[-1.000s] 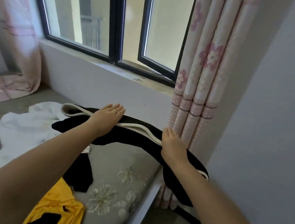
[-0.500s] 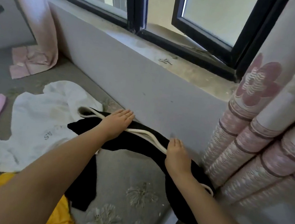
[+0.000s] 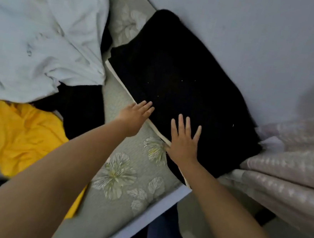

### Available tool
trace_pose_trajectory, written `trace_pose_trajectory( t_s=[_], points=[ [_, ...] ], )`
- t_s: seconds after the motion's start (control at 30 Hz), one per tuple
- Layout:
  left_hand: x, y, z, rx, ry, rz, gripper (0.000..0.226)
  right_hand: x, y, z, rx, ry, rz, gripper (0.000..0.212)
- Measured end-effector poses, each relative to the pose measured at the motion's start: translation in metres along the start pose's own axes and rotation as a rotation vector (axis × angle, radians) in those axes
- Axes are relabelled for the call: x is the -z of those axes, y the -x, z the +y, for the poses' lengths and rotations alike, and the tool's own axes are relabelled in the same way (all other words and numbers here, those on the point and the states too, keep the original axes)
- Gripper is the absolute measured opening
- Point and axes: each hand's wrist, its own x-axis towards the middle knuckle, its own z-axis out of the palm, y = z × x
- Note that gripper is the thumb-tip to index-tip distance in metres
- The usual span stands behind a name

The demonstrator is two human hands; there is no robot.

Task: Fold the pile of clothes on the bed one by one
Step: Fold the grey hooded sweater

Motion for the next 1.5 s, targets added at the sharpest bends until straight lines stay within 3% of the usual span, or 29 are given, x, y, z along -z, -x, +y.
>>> trace_pose_trajectory(
  t_s=[0.17,0.3,0.4,0.47,0.63,0.77,0.9,1.03,1.23,1.37,1.5],
  points=[
    [-0.024,-0.007,0.005,0.008,0.083,0.019,0.064,-0.017,-0.013,0.007,0.029,-0.017,0.061,0.092],
    [-0.026,0.011,0.006,0.064,0.232,0.082,0.058,-0.008,-0.010,0.002,0.015,0.022,0.002,0.093],
    [-0.031,0.056,-0.002,0.168,0.356,0.139,0.054,0.019,-0.001,-0.012,0.021,0.061,-0.060,0.090],
    [-0.042,0.097,-0.011,0.304,0.431,0.168,0.052,0.039,0.010,-0.036,0.144,0.091,-0.008,0.076],
    [-0.098,0.242,-0.025,0.744,0.698,0.193,0.051,0.087,0.057,-0.162,0.539,0.142,0.099,0.055],
    [-0.160,0.393,-0.012,1.062,0.798,0.258,0.053,0.103,0.148,-0.299,1.013,0.175,0.441,0.031],
    [-0.237,0.562,0.038,1.394,0.788,0.292,0.052,0.069,0.284,-0.431,1.305,0.239,0.473,0.038],
    [-0.310,0.707,0.111,1.727,0.870,0.215,0.050,0.001,0.423,-0.547,1.461,0.351,0.259,0.055],
    [-0.396,0.845,0.196,2.055,0.951,0.084,0.048,-0.086,0.602,-0.652,1.760,0.448,0.268,0.058],
    [-0.450,0.909,0.208,2.190,1.013,0.033,0.050,-0.127,0.658,-0.709,1.811,0.414,0.271,0.055],
    [-0.510,0.975,0.182,2.270,0.908,0.075,0.053,-0.154,0.684,-0.792,1.862,0.366,0.293,0.058]
  ],
)
